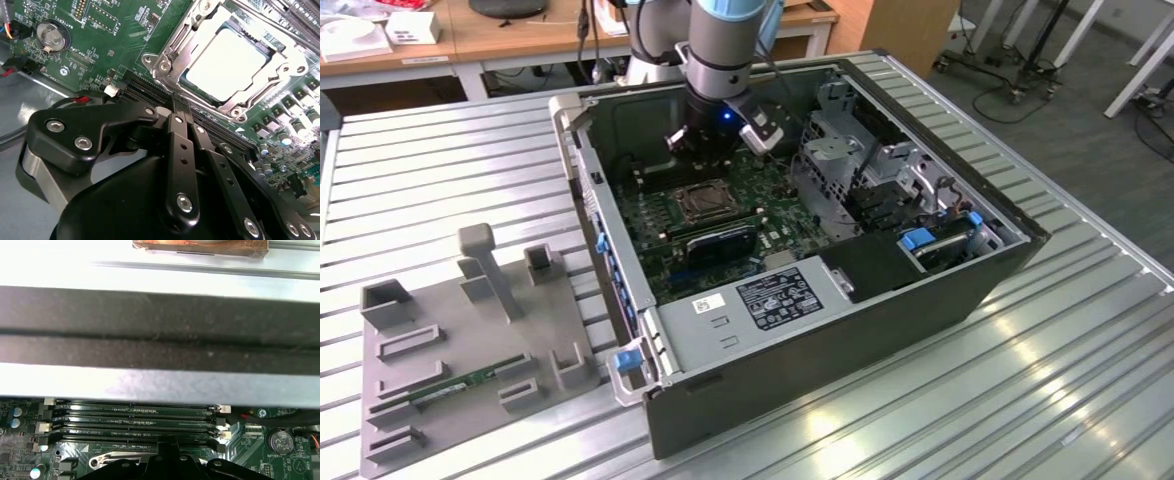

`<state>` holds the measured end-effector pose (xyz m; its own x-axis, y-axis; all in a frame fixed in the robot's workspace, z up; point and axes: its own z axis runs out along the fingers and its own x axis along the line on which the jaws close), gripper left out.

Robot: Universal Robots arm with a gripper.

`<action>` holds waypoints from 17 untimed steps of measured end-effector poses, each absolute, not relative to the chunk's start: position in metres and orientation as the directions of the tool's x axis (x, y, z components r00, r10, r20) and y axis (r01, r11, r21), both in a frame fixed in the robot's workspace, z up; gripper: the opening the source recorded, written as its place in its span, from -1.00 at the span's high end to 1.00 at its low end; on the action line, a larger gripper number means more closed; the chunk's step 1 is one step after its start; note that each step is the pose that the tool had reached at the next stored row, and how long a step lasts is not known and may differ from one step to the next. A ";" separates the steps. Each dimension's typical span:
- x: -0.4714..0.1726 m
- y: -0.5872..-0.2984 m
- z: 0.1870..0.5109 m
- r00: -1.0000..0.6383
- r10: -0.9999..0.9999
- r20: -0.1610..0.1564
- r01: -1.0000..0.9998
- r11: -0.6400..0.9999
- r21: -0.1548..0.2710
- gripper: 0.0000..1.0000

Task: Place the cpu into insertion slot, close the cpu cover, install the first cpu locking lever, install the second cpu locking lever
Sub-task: 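Install the first cpu locking lever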

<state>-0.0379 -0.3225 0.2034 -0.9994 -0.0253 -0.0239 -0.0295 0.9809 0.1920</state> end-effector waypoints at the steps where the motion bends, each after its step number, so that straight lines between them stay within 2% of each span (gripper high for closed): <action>1: -0.038 -0.323 0.204 -0.999 -0.025 -0.024 -0.029 0.981 0.192 0.79; 14: -0.038 -0.323 0.207 -0.999 -0.025 -0.024 -0.030 0.981 0.190 0.79; 17: -0.038 -0.323 0.208 -0.999 -0.026 -0.024 -0.029 0.984 0.175 0.79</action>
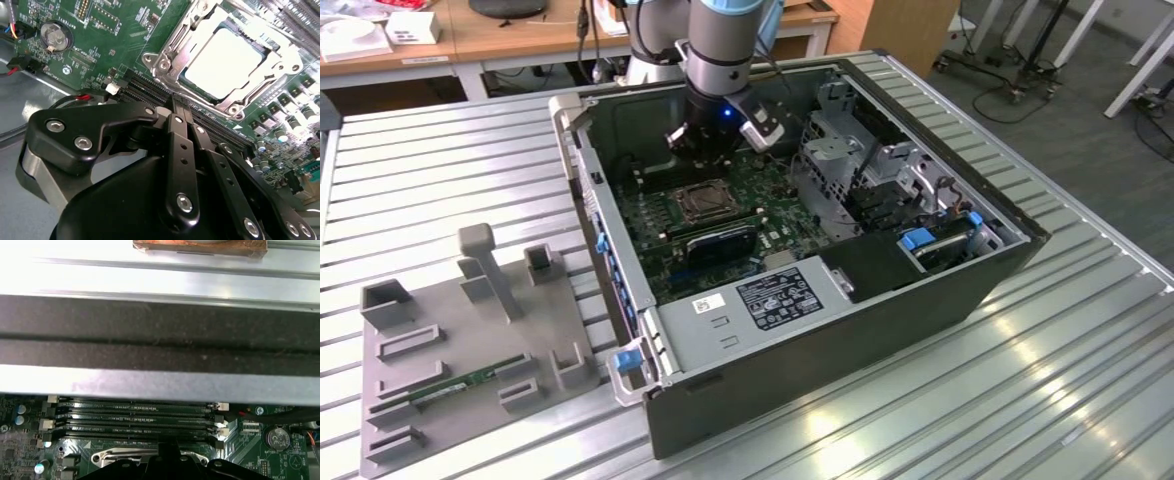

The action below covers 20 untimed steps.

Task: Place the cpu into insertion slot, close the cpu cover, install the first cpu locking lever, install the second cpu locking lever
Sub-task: 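Install the first cpu locking lever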

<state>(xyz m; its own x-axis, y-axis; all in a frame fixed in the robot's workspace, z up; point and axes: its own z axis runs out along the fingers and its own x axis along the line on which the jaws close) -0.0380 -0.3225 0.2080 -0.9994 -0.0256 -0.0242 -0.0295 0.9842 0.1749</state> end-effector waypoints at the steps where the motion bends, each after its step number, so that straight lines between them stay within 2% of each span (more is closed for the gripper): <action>1: -0.038 -0.323 0.208 -0.999 -0.026 -0.024 -0.030 0.986 0.164 0.79; 10: -0.038 -0.323 0.209 -0.999 -0.029 -0.020 -0.030 0.999 0.018 0.79; 20: -0.046 -0.323 0.209 -0.999 -0.030 -0.020 -0.030 1.000 0.002 0.79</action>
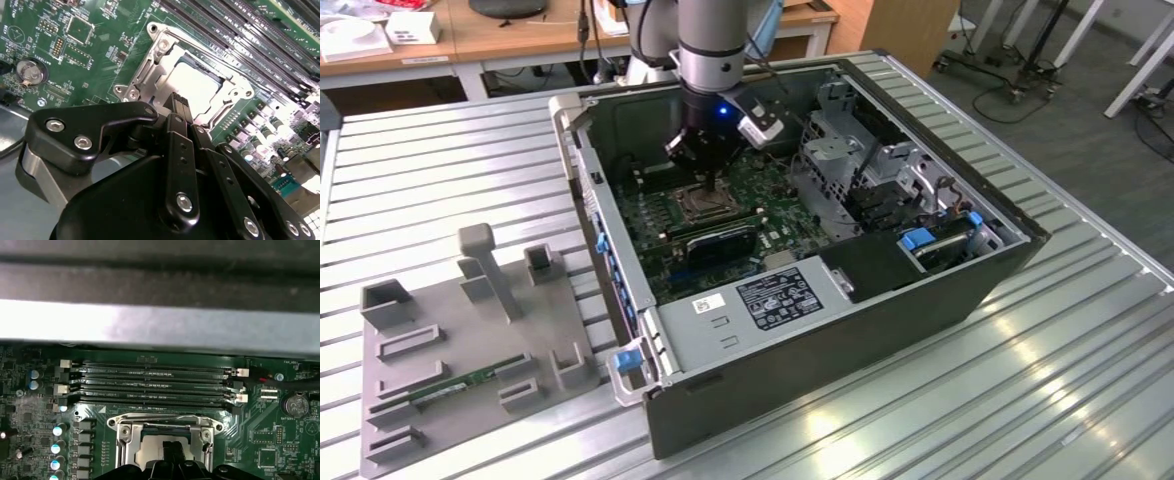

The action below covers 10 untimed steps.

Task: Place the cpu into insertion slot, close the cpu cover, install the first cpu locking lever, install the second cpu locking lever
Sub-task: 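Install the first cpu locking lever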

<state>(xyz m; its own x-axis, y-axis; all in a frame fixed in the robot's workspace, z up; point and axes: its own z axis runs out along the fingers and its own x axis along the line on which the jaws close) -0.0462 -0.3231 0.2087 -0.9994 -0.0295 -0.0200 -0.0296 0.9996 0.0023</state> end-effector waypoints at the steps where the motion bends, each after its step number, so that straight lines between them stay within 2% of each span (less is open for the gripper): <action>1: -0.046 -0.324 0.209 -0.999 -0.030 -0.020 -0.030 1.000 0.002 0.79; 10: -0.048 -0.335 0.209 -0.999 -0.029 -0.022 -0.029 1.000 0.001 0.79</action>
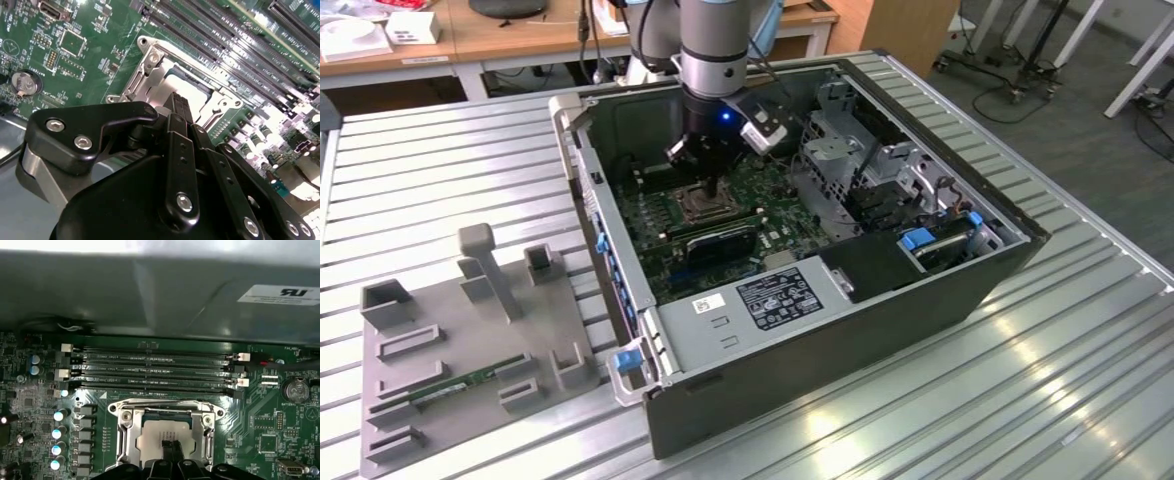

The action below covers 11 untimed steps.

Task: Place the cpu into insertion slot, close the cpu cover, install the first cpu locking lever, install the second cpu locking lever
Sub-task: 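Install the first cpu locking lever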

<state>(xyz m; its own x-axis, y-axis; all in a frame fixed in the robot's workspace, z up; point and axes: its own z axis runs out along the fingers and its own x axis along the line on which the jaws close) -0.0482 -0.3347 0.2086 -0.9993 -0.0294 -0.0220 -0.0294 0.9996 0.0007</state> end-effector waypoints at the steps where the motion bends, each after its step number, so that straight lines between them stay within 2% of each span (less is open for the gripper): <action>1: -0.049 -0.335 0.209 -0.999 -0.030 -0.024 -0.030 1.000 0.001 0.79; 11: -0.051 -0.336 0.212 -0.999 -0.030 -0.029 -0.030 1.000 0.001 0.79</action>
<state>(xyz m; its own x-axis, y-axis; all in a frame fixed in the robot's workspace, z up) -0.0515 -0.3359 0.2123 -0.9991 -0.0296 -0.0289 -0.0297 0.9996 0.0005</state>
